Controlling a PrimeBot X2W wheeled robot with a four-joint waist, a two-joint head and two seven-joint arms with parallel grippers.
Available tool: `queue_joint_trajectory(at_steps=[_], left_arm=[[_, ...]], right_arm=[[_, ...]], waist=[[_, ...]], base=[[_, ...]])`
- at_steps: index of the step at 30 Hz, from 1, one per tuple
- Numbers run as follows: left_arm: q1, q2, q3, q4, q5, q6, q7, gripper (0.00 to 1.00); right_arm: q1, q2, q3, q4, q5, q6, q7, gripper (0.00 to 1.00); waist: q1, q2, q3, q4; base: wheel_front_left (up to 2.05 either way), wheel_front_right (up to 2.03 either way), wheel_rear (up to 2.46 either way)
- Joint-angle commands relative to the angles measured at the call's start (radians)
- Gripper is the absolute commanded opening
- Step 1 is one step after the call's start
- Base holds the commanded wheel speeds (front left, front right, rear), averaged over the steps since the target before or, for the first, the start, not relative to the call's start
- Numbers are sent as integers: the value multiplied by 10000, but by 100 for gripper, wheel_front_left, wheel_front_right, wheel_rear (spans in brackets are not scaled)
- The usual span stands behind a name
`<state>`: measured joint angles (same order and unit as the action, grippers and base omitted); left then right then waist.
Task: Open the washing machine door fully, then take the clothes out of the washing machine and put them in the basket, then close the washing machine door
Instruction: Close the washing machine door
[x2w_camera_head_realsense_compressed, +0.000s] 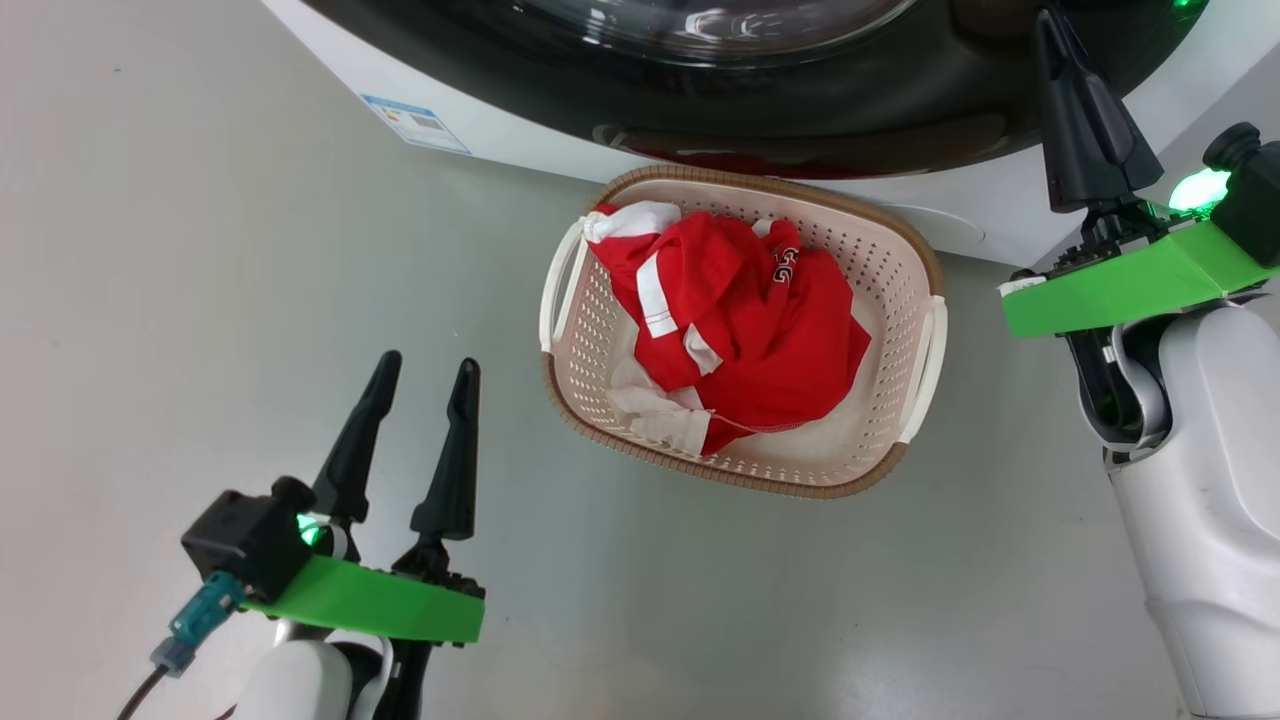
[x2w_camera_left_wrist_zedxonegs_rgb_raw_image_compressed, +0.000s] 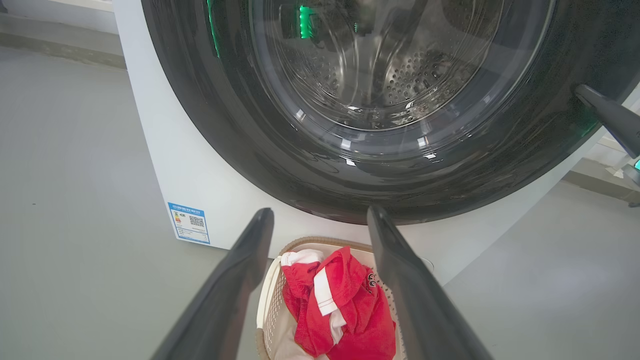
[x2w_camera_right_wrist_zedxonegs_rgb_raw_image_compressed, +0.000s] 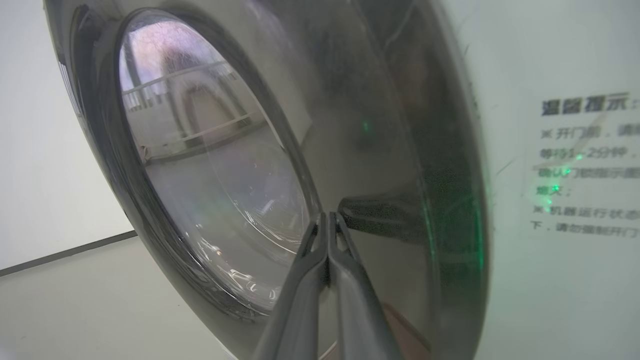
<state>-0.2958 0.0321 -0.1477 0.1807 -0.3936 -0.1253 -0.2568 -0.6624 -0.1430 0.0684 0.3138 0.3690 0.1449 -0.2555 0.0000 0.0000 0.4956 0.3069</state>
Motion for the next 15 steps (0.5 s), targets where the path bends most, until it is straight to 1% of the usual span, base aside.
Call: queue_joint_trajectory(at_steps=[1,6,10,11,13,14,15], left_arm=[[-104,181,337,-164,-24,-54,-49,100],[-16,181,369,-66,40,-54,-49,100],[153,181,391,73,178,-54,-49,100],[202,181,412,109,226,-54,-49,100],[304,181,483,180,311,-54,-49,100],[363,181,523,211,359,-54,-49,100],[426,181,555,240,430,-54,-49,100]], right_arm=[[-517,-29,-281,-222,56,-142,-63,0],[-342,94,5,-122,75,-142,-63,0],[164,116,259,-133,138,-142,-63,0],[336,117,325,-148,154,-142,-63,2],[704,116,434,-195,184,-142,-63,11],[899,115,475,-214,195,-142,-63,19],[1099,117,501,-237,205,-142,-63,29]], waist=[[0,0,-24,-8],[0,0,-257,-88],[0,0,-602,-192],[0,0,-704,-230],[0,0,-906,-314],[0,0,-1012,-361],[0,0,-1121,-410]], base=[[0,0,0],[0,0,0],[0,0,0],[0,0,0],[0,0,0],[0,0,0],[0,0,0]])
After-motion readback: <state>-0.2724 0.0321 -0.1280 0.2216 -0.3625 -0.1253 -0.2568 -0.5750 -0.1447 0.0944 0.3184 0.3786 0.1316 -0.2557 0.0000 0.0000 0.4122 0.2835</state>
